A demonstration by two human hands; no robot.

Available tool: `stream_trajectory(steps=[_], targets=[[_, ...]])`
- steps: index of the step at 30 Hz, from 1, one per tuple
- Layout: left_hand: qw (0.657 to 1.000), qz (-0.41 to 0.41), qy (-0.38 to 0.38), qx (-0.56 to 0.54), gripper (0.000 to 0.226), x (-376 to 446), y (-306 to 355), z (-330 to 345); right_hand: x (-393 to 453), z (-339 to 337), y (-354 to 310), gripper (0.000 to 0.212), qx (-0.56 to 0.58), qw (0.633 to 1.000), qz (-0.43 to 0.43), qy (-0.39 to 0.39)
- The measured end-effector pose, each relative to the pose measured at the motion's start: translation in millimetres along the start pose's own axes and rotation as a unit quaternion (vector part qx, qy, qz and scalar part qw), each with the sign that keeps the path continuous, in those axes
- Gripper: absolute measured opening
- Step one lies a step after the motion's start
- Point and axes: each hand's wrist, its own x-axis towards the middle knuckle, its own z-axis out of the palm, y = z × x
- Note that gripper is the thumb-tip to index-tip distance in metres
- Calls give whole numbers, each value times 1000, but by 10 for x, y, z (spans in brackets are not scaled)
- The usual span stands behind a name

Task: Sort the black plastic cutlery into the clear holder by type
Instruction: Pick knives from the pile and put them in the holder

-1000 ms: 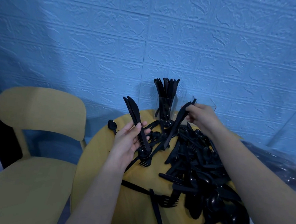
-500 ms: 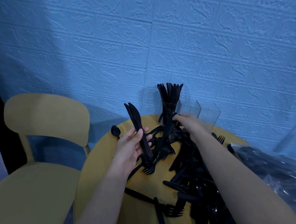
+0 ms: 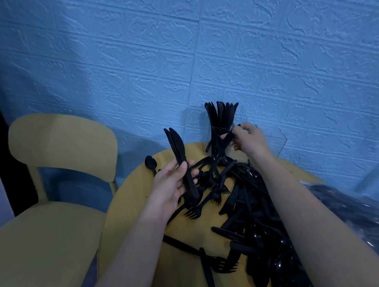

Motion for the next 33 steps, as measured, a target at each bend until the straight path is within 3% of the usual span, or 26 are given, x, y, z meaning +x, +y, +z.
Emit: stream_trajectory(steps=[4,8,20,24,29,33], targets=[[1000,2,-1,6,18,-16,4,11,-79,-70,-95,20,39,999,-18,-23],[1000,4,-6,11,19,-25,10,17,-177,-102,-233,23,68,993,-29,-93],[993,1,-60,98,23,-49,-26,58,-329,98,-338,20,-108,971,-86,-193],[990,-14,-93,106,27,-66,-28,74,-342,74,-327,19,-92,969,-76,-216],[982,-50,-160,93,22,-86,-35,121,-336,90,-289,14,-67,976,-71,-194],[977,-62,-188,76,23,-87,-35,124,-323,132,-233,17,-211,960,-124,-138]])
